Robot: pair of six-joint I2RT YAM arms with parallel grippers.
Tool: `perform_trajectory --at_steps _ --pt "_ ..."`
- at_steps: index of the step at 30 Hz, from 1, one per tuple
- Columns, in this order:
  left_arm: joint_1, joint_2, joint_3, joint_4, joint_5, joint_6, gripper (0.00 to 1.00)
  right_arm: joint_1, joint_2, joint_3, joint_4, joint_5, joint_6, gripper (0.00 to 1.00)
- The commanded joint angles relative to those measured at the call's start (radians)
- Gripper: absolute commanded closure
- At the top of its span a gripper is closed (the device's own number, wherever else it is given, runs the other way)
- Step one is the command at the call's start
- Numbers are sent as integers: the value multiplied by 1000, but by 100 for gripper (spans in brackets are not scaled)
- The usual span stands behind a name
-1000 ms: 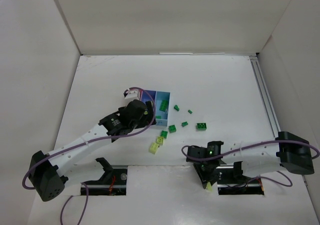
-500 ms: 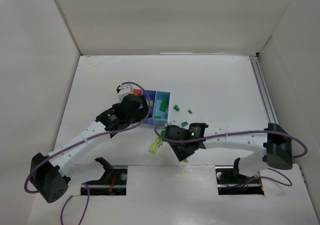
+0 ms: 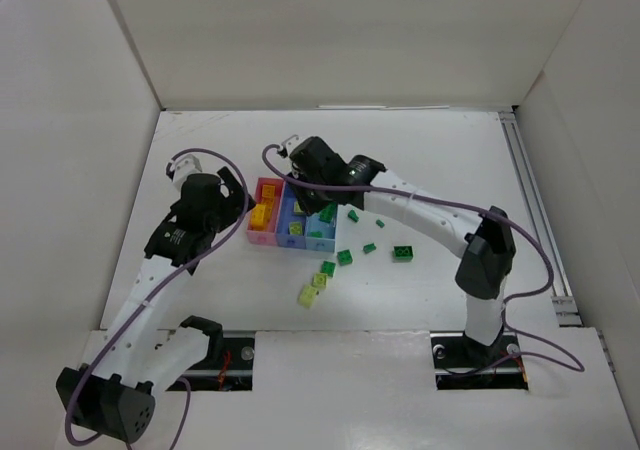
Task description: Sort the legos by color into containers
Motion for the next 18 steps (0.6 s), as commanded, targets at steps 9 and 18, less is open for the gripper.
perform_trajectory --at_steps 9,18 --pt "25 18 -17 19 95 51 0 -106 323 396 121 -122 -164 73" --pt "25 -3 -7 9 156 81 0 -129 387 425 121 -168 -155 31"
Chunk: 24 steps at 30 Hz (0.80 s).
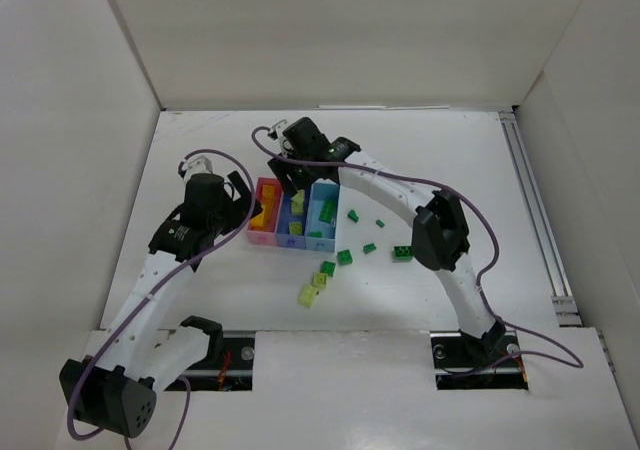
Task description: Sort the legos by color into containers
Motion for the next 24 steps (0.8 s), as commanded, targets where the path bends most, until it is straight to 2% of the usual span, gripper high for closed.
perform_trajectory --at_steps 1,4,8,11,12,13,15,16,18,20,24 --pt "4 -29 -4 19 61 45 0 6 -20 24 53 -29 -10 29" --pt "4 -41 -15 33 108 74 0 6 -69 0 62 -29 -1 29" --pt "-40 -52 -24 42 141 96 0 -32 -185 -124 75 3 27 29" --pt "-155 -15 -44 70 132 85 0 -73 -331 -259 119 -12 62 27" --pt "-190 12 -44 70 112 56 0 -105 -372 -364 136 -12 78 26" --pt "-273 29 -53 79 98 44 0 -121 -456 -419 150 -12 87 26" --pt "-367 61 -53 79 51 22 0 -171 -538 -567 173 -21 98 26" --pt "-461 87 -53 79 32 13 0 -187 -576 -610 182 -21 108 24" --pt "-545 110 -53 79 -29 -6 0 -216 -670 -692 193 -21 108 24" --pt "-611 144 -65 79 -29 -15 0 -250 -733 -782 193 -21 118 23" --pt "-654 207 -124 114 9 -53 4 -262 -805 -896 216 -12 136 23"
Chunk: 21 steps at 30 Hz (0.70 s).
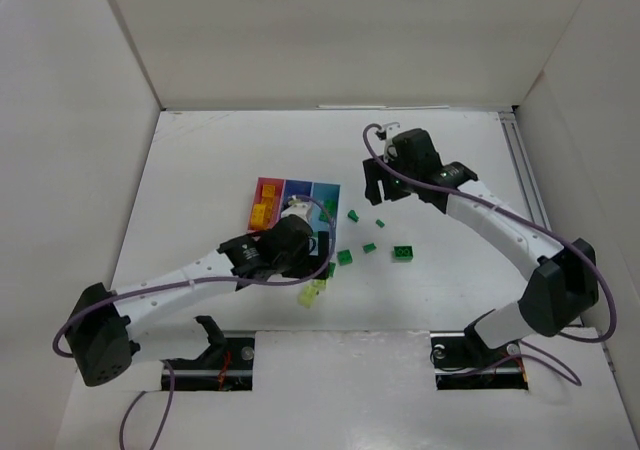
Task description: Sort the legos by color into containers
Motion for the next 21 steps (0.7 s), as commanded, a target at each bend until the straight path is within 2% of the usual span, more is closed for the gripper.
perform_trajectory --at_steps 1,6,11,16,17,20,21 --pt "-31 44 -52 31 -21 -59 4 8 -41 -75 59 -4 26 23" --pt "-115 139 -93 55 -85 -95 5 -1 -84 -149 68 -4 35 23" --pt "-155 238 -75 54 -119 -95 15 -10 -104 -158 48 25 35 23" --pt "-181 305 -66 41 -139 -95 35 -21 -113 -167 48 38 35 23" --pt "-181 305 -66 41 -139 -104 44 -21 -122 -167 48 38 35 23" --pt "-181 317 -44 41 -151 -104 61 -30 -133 -178 48 38 35 23" --pt "-181 317 -44 31 -151 -104 74 -30 -133 -178 48 38 35 23"
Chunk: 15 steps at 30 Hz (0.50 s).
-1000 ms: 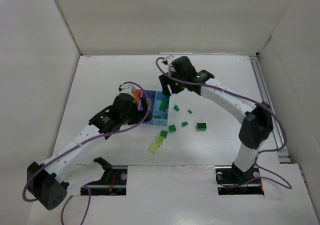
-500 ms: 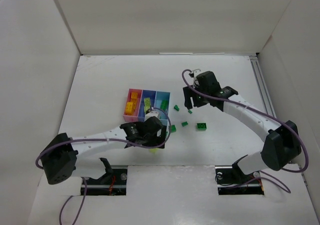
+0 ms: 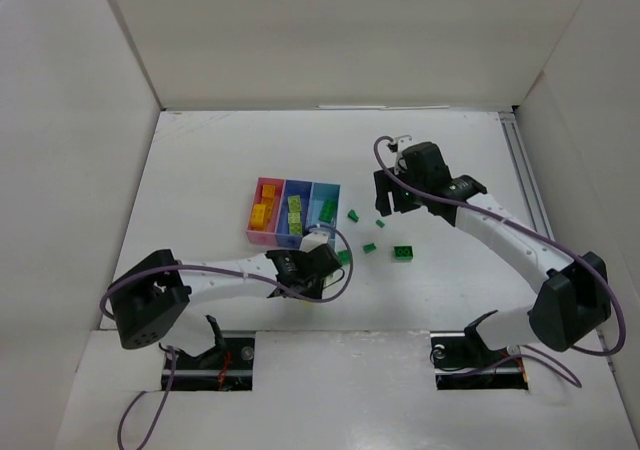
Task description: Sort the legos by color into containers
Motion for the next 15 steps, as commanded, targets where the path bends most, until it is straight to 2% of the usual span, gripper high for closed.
perform_trajectory --at_steps 1,5,8,11,13,15 --pt "-3 13 38 -35 -27 -22 79 -10 -44 -11 37 15 9 23" --pt "-23 -33 86 -126 -49 -32 87 -31 -64 -31 27 24 9 23" --pt "-23 -125 155 -178 -61 -32 88 -42 -86 -41 27 2 -13 23" --pt "-23 -231 251 -190 -105 -32 88 -42 -125 -75 36 1 -27 23" --pt "-23 -285 310 -190 -156 -32 84 -42 -145 -90 37 1 -27 23" --pt "22 -294 339 -180 -206 -18 83 -42 -167 -100 37 1 -27 23"
